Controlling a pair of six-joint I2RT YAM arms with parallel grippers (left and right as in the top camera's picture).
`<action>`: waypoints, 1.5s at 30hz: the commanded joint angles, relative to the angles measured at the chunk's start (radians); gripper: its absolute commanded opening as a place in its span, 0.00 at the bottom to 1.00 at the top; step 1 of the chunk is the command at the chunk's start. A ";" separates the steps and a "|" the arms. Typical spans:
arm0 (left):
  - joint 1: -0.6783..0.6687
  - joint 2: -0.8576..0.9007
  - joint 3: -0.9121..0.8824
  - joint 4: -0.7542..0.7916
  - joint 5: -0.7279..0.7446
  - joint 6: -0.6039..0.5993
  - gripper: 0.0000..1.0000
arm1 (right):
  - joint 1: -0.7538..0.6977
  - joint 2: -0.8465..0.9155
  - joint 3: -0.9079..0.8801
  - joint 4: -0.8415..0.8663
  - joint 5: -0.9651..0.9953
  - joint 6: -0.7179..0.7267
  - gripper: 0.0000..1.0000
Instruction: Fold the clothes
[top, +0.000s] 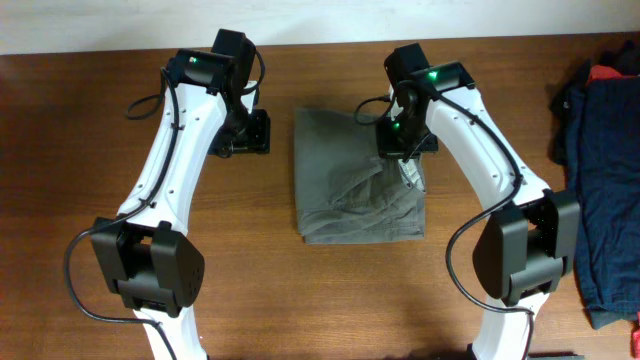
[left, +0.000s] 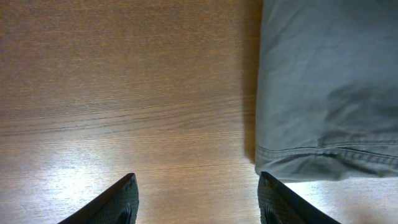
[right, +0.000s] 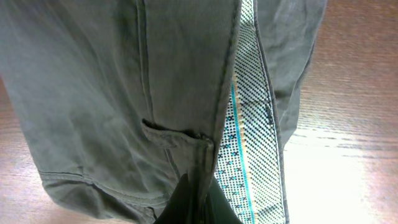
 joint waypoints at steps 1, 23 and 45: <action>0.003 0.007 -0.008 0.006 -0.014 -0.012 0.61 | 0.007 -0.086 0.030 -0.006 0.042 0.039 0.04; 0.003 0.007 -0.008 0.015 -0.014 -0.012 0.62 | 0.006 -0.172 0.080 -0.231 0.293 0.307 0.04; 0.003 0.007 -0.008 0.009 -0.013 -0.012 0.62 | -0.125 -0.166 -0.055 -0.180 0.313 0.329 0.50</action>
